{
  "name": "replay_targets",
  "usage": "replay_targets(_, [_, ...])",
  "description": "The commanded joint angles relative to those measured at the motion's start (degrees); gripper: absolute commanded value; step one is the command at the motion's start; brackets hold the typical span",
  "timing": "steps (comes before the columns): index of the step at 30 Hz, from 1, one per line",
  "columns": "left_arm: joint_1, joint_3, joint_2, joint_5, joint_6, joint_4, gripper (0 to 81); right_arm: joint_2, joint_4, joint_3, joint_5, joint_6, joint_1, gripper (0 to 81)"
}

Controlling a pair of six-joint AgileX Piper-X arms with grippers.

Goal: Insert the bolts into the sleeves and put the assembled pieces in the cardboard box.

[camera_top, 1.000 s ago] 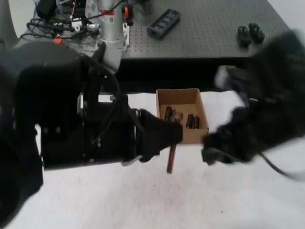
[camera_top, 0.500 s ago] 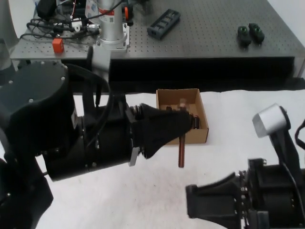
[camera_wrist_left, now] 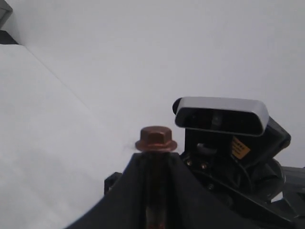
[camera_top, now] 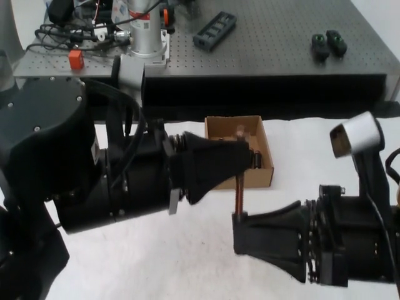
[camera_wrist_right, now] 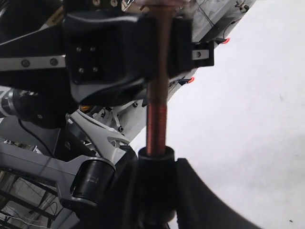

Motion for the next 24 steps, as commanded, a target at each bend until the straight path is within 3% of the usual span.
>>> replay_targets(1, [-0.17,-0.20,-0.13,1.81,-0.44,-0.32,0.7,-0.16,-2.79,-0.51,0.93,0.30,-0.01,4.3])
replay_targets(7, [-0.17,-0.20,-0.13,3.09,-0.44,-0.32,0.7,-0.16,-3.00,-0.51,1.24,-0.15,-0.01,4.3])
replay_targets(11, [-0.17,-0.20,-0.13,3.23,-0.44,-0.32,0.8,-0.16,-5.20,-0.51,5.72,-0.15,-0.01,4.3])
replay_targets(13, [-0.17,-0.20,-0.13,3.23,-0.33,-0.32,9.0,-0.16,-6.68,-0.51,7.48,-0.15,-0.01,4.3])
replay_targets(17, [-0.17,-0.20,-0.13,2.23,-0.17,-0.21,46.1,-0.16,-6.35,-0.61,13.57,-0.15,-1.83,4.3])
replay_targets(18, [-0.17,-0.20,-0.13,1.29,-0.19,-0.21,52.4,-0.10,-5.98,-0.61,15.33,-0.15,-2.80,4.3])
replay_targets(20, [0.32,-0.20,-0.13,0.40,0.69,0.19,50.8,0.70,-5.76,-0.72,17.54,-0.93,-4.97,4.3])
replay_targets(24, [2.68,-0.20,-0.13,0.04,3.14,0.28,32.3,6.05,-5.12,-2.72,17.95,-3.85,-10.68,4.3])
